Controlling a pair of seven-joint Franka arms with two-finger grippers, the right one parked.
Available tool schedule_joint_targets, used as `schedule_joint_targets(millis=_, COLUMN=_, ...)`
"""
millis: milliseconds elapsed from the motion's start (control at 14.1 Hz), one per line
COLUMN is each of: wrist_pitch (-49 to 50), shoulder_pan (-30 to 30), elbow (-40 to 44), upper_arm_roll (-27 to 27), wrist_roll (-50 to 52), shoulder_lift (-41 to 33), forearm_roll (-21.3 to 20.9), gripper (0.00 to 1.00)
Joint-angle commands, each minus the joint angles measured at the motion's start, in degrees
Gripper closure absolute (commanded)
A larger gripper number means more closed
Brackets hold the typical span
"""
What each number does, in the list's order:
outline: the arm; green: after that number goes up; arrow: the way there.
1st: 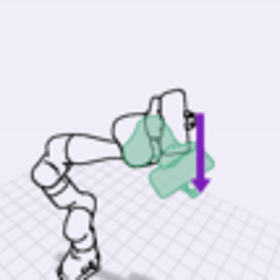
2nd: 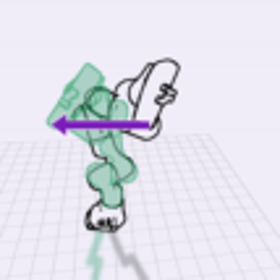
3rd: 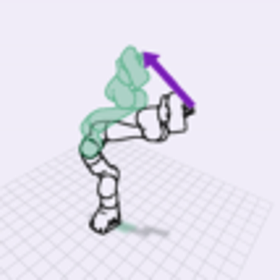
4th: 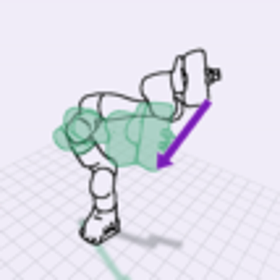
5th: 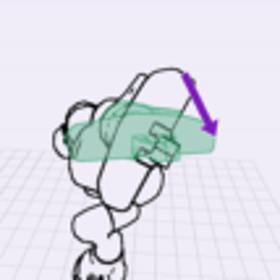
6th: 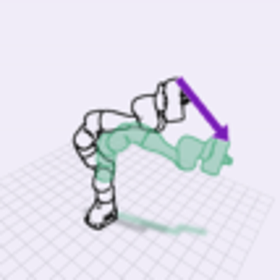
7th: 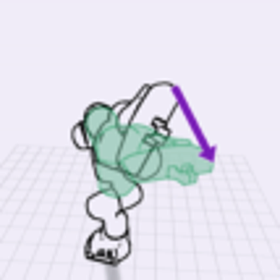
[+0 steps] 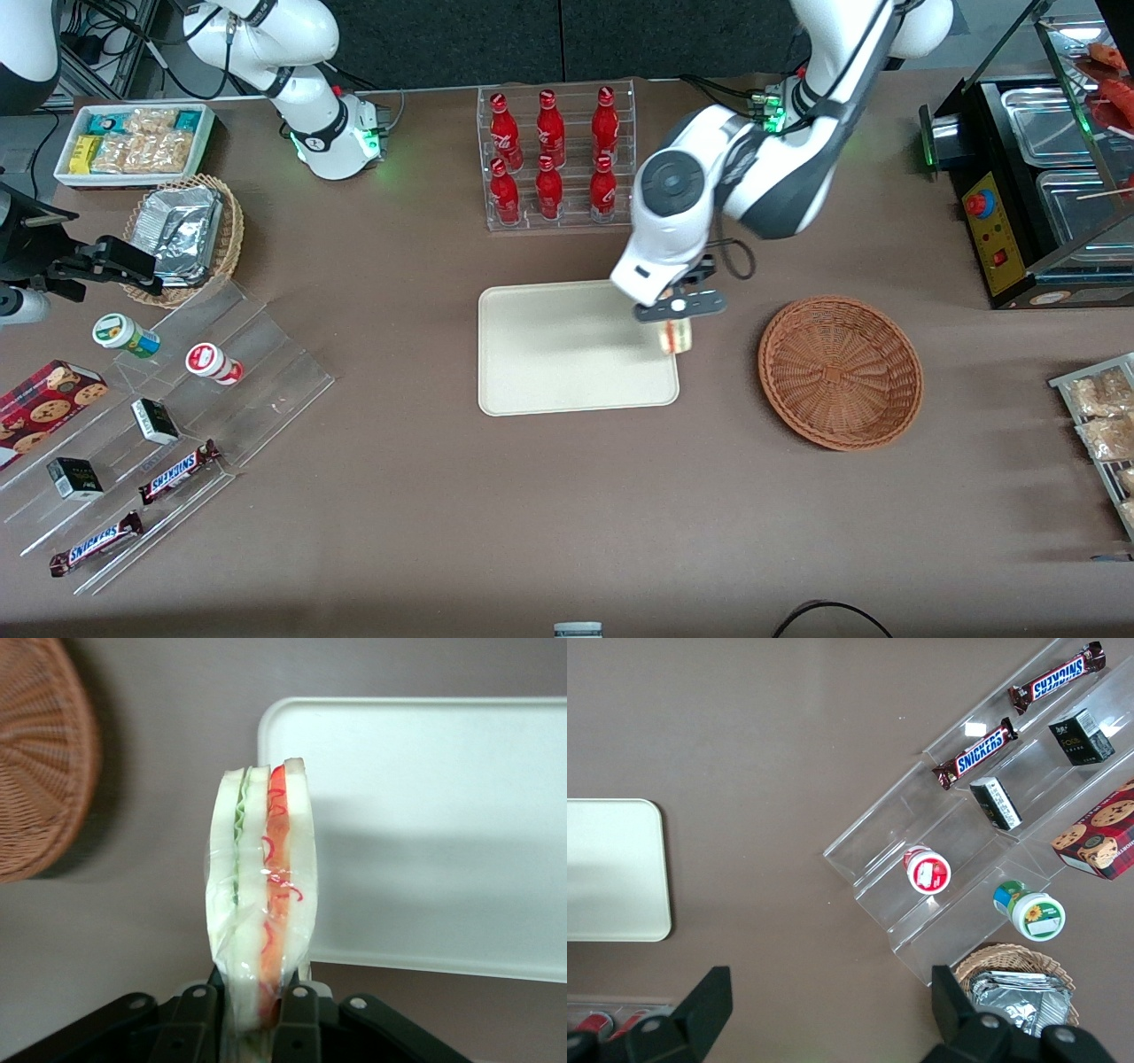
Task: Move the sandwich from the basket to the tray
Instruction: 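Lift the sandwich and carry it over the white tray, then lower the sandwich onto the tray and open the left gripper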
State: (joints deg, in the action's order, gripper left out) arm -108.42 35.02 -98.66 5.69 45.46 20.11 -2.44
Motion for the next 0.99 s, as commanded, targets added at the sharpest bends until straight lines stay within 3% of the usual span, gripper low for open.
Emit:
schedule_joint_targets(millis=0, wrist_pitch=-0.82, shoulder_pan=2.76, elbow=5.93, upper_arm_roll=-0.85, wrist_roll=0.42, shoulder_lift=6.59, forearm_roll=0.59, gripper=0.91)
schedule_joint_targets(millis=496, wrist_pitch=-9.62, shoulder_pan=4.44, elbow=5.93, upper_arm_roll=1.17, wrist_roll=4.18, shoulder_lift=13.11, forearm_roll=0.16, gripper=0.92)
schedule_joint_targets(millis=922, wrist_pitch=-14.27, shoulder_pan=4.44, elbow=5.76, upper_arm_roll=2.92, wrist_roll=6.82, shoulder_lift=14.17, forearm_roll=-0.02, gripper=0.91)
